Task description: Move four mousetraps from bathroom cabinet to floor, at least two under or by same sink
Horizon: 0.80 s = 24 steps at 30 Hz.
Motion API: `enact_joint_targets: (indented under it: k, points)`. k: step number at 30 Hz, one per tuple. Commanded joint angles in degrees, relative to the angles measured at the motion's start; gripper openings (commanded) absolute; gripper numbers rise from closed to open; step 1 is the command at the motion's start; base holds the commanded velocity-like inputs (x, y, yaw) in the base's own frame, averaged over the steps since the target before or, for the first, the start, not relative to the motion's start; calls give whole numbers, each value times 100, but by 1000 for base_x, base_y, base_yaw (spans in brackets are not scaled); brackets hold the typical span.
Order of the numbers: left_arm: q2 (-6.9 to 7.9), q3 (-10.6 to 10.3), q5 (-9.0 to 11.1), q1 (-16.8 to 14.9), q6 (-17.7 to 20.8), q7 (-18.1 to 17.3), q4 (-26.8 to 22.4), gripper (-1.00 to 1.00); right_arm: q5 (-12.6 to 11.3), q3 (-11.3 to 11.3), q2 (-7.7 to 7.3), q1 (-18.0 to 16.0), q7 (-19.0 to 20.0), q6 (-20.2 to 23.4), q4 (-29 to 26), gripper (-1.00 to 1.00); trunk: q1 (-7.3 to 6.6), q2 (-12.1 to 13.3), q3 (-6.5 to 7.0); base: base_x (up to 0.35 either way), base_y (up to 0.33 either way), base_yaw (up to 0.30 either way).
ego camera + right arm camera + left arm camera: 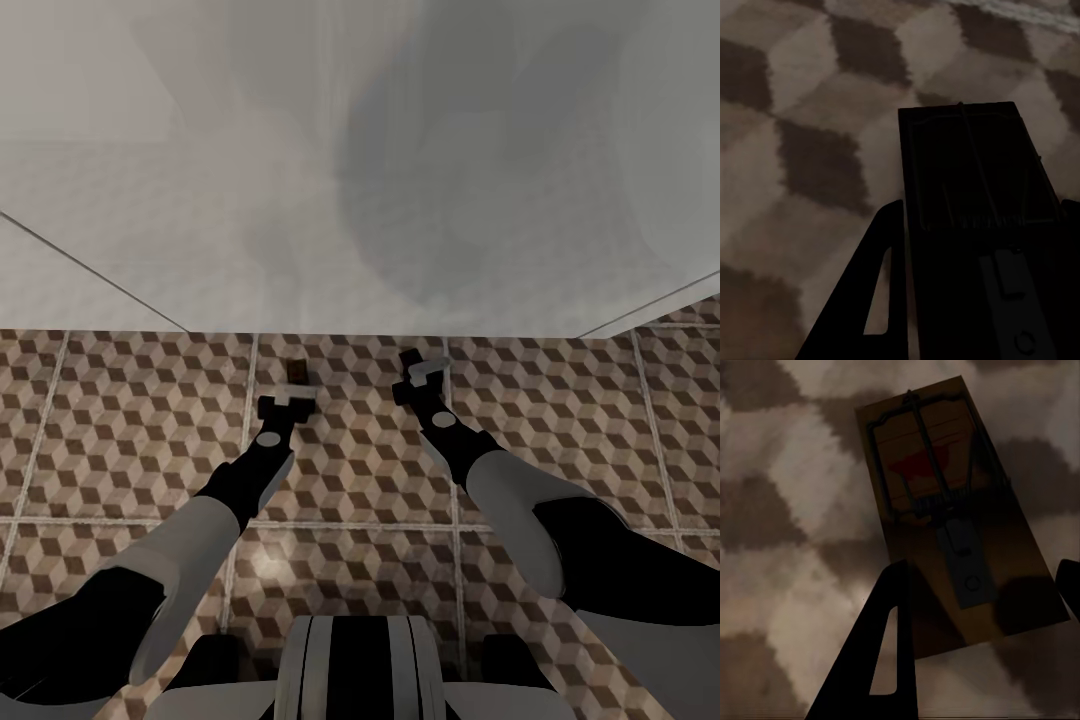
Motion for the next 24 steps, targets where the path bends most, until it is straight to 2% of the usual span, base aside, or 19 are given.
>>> enact_joint_targets:
  k: [1,2,3,24]
  points:
    - [1,-36,70,0,-14,48,39,-100,27,42,0,-4,-47,-5,8,-100,0,-1,-3,0,0,0]
    - [-10,-36,70,0,-14,48,48,-100,27,42,0,-4,-47,-5,8,-100,0,-1,-3,0,0,0]
    - [-14,-36,70,1,-14,48,52,-100,27,42,0,-4,-47,-5,8,100,0,-1,-3,0,0,0]
    - [-29,-35,70,2,-14,48,75,-100,27,42,0,-4,-47,-8,8,100,0,-1,-3,0,0,0]
